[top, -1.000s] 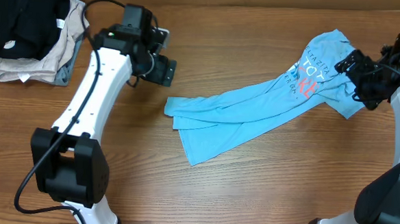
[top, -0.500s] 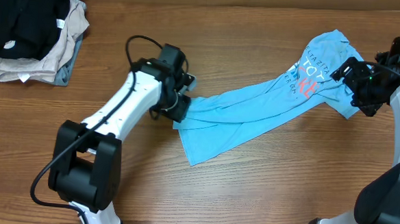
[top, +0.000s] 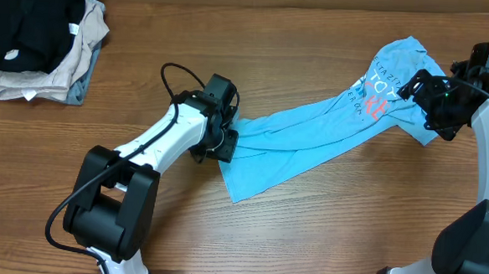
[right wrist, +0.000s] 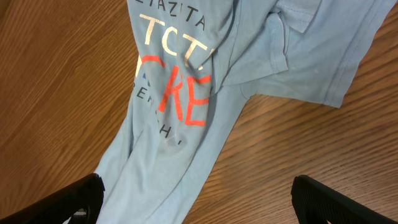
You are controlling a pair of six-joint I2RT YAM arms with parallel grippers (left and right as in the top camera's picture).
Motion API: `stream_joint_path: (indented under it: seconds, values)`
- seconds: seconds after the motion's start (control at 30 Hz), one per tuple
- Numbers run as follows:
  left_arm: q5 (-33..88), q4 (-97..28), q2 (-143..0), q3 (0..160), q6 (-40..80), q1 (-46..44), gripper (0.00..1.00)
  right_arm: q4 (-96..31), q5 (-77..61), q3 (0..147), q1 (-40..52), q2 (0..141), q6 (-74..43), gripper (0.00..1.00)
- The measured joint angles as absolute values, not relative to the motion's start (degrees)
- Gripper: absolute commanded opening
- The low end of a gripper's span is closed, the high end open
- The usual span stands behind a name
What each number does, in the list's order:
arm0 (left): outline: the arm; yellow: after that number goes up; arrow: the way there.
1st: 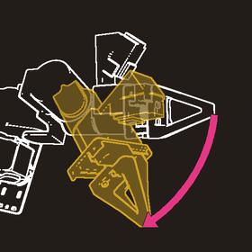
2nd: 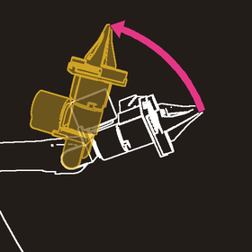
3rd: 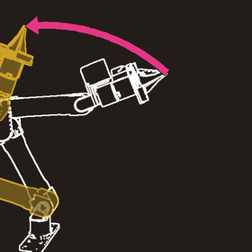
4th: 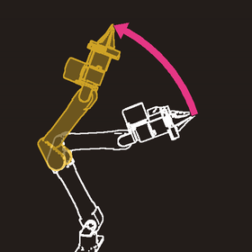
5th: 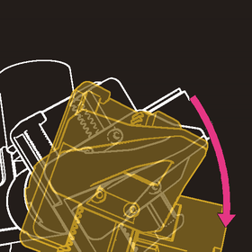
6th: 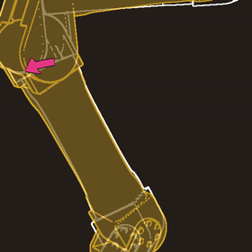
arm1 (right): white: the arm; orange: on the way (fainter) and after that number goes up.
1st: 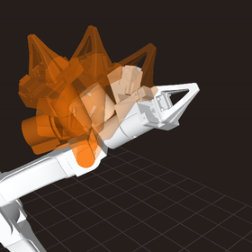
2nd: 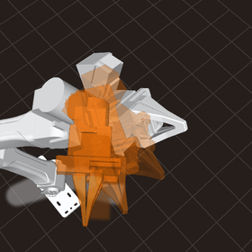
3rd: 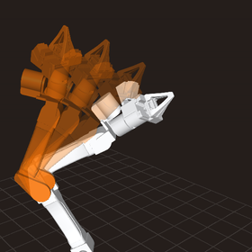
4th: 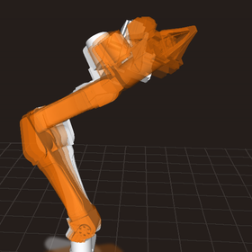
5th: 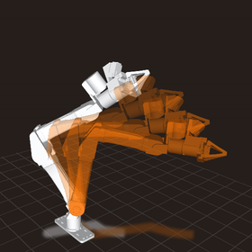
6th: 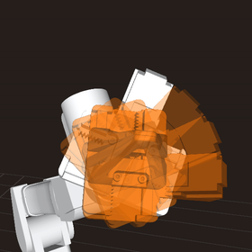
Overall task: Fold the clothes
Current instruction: 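Reach the left gripper to the shirt's left end and grasp it, then pull the held shirt end back-left with the left gripper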
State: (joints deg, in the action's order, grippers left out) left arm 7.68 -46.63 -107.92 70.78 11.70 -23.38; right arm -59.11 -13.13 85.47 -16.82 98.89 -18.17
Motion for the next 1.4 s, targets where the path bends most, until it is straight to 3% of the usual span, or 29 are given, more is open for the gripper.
stream_joint_path:
  seconds: [0.13, 0.37, 0.67, 0.8, 1.4]
  values:
    - [7.53, -46.46, -107.92, 70.63, 13.65, -23.38, 0.4, -59.13, -13.13, 85.47, -16.84, 98.89, -18.0, 1.0]
    - [3.88, -45.76, -107.92, 70.41, 16.05, -23.38, 0.49, -59.13, -13.08, 85.47, -16.84, 98.89, -17.98, 1.0]
    - [0.78, -45.21, -107.92, 70.37, 18.55, -23.38, 0.52, -59.16, -13.06, 85.47, -16.84, 98.89, -17.96, 1.0]
    - [0.89, -44.1, -108.01, 70.37, 18.96, -23.38, 0.48, -59.18, -13.08, 85.47, -16.84, 98.89, -17.98, 1.0]
    - [4.1, -43.48, -111.74, 71.07, 19.57, -23.16, 0.1, -59.16, -13.06, 85.47, -16.82, 98.89, -17.93, 1.0]
